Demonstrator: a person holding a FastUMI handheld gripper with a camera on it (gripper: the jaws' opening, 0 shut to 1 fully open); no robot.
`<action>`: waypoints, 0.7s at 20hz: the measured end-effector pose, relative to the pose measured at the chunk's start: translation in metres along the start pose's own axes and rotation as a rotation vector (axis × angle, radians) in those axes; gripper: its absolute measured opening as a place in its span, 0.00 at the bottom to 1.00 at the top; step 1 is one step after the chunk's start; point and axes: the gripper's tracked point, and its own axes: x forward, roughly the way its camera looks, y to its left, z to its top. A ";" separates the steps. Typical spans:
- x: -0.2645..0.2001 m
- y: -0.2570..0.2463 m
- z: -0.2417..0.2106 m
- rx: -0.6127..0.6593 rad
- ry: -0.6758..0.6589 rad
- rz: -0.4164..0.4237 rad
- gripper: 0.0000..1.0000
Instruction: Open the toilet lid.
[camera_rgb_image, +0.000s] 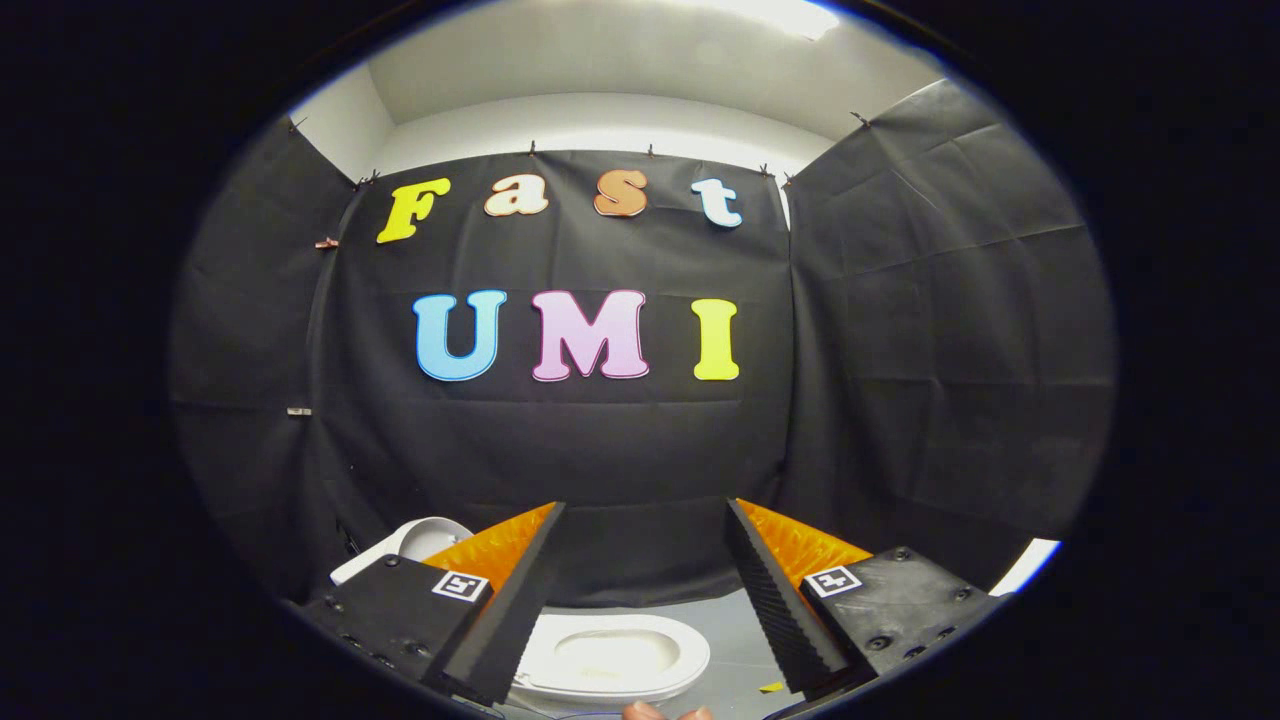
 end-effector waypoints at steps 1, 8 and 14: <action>-0.001 0.003 0.000 -0.001 -0.001 0.005 0.99; -0.001 0.010 -0.001 -0.009 0.002 0.012 0.99; -0.002 0.010 -0.002 -0.012 0.005 0.011 0.99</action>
